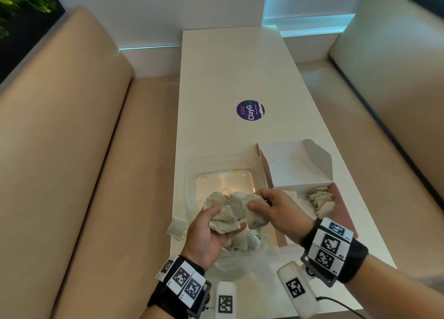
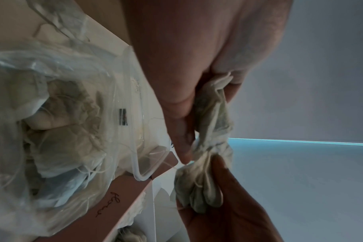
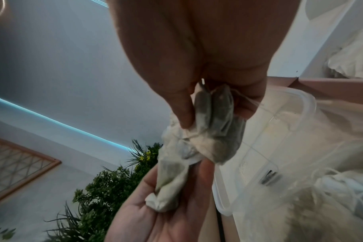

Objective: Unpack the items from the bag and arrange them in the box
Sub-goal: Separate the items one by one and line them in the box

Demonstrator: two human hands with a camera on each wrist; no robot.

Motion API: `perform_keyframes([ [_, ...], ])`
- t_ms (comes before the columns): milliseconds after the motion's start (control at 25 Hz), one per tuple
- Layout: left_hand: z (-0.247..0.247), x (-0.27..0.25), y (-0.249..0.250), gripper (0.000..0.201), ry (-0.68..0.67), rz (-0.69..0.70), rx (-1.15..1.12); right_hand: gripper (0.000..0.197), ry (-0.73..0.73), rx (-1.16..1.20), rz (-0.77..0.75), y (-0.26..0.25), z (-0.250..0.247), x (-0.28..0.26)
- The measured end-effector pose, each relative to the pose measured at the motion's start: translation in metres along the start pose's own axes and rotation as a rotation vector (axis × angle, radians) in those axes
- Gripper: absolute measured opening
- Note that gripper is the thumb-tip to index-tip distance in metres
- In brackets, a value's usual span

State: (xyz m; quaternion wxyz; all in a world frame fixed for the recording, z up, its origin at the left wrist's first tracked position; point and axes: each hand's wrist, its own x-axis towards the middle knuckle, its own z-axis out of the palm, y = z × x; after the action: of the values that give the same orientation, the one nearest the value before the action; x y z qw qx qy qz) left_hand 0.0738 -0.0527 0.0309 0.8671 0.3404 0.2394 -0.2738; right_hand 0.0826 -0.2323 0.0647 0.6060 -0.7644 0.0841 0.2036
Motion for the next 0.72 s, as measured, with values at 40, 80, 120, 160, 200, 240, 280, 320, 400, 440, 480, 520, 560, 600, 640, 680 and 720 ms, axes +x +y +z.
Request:
perform_keyframes([
  [40, -0.002, 0.001, 0.001, 0.045, 0.004, 0.001, 0.001, 0.015, 0.022, -0.033, -0.01, 0.001, -0.005, 0.001],
  [80, -0.004, 0.001, 0.002, 0.04, 0.005, 0.005, 0.004, 0.014, 0.044, -0.059, -0.023, 0.001, -0.011, 0.001],
  [120, -0.006, 0.0, 0.004, 0.038, -0.001, 0.01, 0.005, 0.013, 0.06, -0.066, -0.046, 0.0, -0.017, 0.001],
  [160, -0.007, -0.001, 0.006, 0.039, -0.007, 0.018, 0.001, 0.011, 0.065, -0.074, -0.079, -0.002, -0.022, 0.001],
  [200, -0.009, -0.001, 0.008, 0.04, -0.016, 0.024, -0.01, 0.009, 0.057, -0.104, -0.12, -0.005, -0.028, -0.001],
  [240, -0.01, -0.002, 0.01, 0.04, -0.032, 0.03, -0.019, 0.006, 0.033, -0.164, -0.161, -0.009, -0.033, -0.003],
  [280, -0.011, -0.002, 0.012, 0.039, -0.048, 0.036, -0.015, 0.004, -0.013, -0.242, -0.194, -0.014, -0.036, -0.006],
  [320, -0.012, -0.002, 0.012, 0.038, -0.055, 0.042, 0.011, 0.003, -0.079, -0.328, -0.213, -0.019, -0.037, -0.008],
  [400, -0.012, 0.002, 0.011, 0.036, -0.04, 0.064, 0.122, 0.003, -0.251, -0.501, -0.219, -0.029, -0.036, -0.014],
  [440, -0.011, 0.004, 0.009, 0.034, -0.034, 0.074, 0.194, 0.002, -0.344, -0.596, -0.222, -0.035, -0.033, -0.016],
  [480, -0.01, 0.005, 0.008, 0.032, -0.033, 0.08, 0.274, 0.005, -0.431, -0.693, -0.232, -0.04, -0.03, -0.018],
  [520, -0.007, 0.006, 0.007, 0.03, -0.038, 0.085, 0.353, 0.011, -0.511, -0.78, -0.246, -0.045, -0.026, -0.019],
  [560, -0.006, 0.006, 0.006, 0.029, -0.042, 0.087, 0.424, 0.016, -0.578, -0.848, -0.258, -0.049, -0.021, -0.019],
  [600, -0.004, 0.007, 0.004, 0.027, -0.051, 0.087, 0.489, 0.019, -0.628, -0.905, -0.273, -0.051, -0.016, -0.018],
  [640, -0.003, 0.007, 0.002, 0.025, -0.06, 0.086, 0.55, 0.021, -0.652, -0.954, -0.292, -0.052, -0.011, -0.017],
  [680, -0.002, 0.007, -0.001, 0.021, -0.076, 0.079, 0.602, 0.022, -0.644, -0.995, -0.312, -0.05, -0.006, -0.014],
  [720, -0.001, 0.006, -0.003, 0.018, -0.095, 0.063, 0.632, 0.021, -0.603, -1.02, -0.324, -0.047, -0.002, -0.01],
])
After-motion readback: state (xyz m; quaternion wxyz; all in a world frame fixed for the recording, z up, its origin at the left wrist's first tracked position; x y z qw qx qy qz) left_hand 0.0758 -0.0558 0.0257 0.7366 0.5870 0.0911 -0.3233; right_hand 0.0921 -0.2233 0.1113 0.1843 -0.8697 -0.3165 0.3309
